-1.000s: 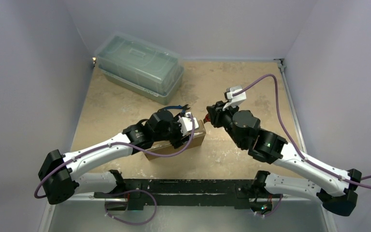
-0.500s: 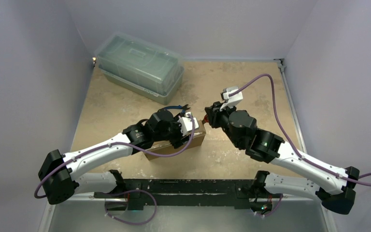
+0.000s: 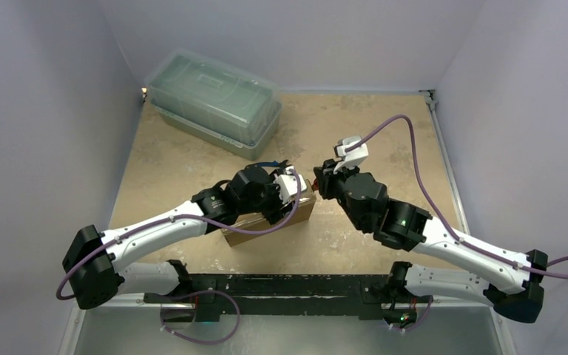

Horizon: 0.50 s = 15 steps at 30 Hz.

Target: Unpack the express box

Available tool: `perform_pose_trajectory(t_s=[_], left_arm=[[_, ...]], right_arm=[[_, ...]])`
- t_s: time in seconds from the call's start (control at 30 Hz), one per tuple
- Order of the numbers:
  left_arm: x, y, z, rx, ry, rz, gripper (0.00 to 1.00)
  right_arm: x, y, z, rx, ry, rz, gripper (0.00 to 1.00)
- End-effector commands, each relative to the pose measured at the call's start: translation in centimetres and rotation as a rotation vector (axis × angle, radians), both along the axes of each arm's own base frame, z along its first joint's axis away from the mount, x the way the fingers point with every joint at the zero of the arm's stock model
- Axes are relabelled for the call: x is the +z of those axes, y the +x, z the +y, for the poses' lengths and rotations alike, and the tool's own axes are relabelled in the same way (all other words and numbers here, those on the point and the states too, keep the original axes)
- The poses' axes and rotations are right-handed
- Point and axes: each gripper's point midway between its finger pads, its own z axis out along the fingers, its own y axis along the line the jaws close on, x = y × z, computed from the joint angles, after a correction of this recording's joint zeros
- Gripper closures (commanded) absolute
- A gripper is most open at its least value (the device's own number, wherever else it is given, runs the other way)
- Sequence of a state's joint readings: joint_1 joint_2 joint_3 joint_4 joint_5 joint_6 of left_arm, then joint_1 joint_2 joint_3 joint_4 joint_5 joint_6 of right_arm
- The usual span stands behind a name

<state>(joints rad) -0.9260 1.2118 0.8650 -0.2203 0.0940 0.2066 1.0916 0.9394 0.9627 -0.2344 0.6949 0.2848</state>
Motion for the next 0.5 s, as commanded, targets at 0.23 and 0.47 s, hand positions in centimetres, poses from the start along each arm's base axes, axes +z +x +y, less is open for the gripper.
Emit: perform_pose_trajectory(t_s=[0.23,0.47], left_arm=[[0.2,2.3,0.9,0.108,0.012,-0.032,0.7],[0.1,2.8,1.2,0.134,0.01,-0.021,0.72]], right_arm=[[-1.0,-1.2,0.3,0.026,-0.025,-0.008,1.0],[-2.1,-1.4,0.1,0.008,-0.014,-0.019,1.0]])
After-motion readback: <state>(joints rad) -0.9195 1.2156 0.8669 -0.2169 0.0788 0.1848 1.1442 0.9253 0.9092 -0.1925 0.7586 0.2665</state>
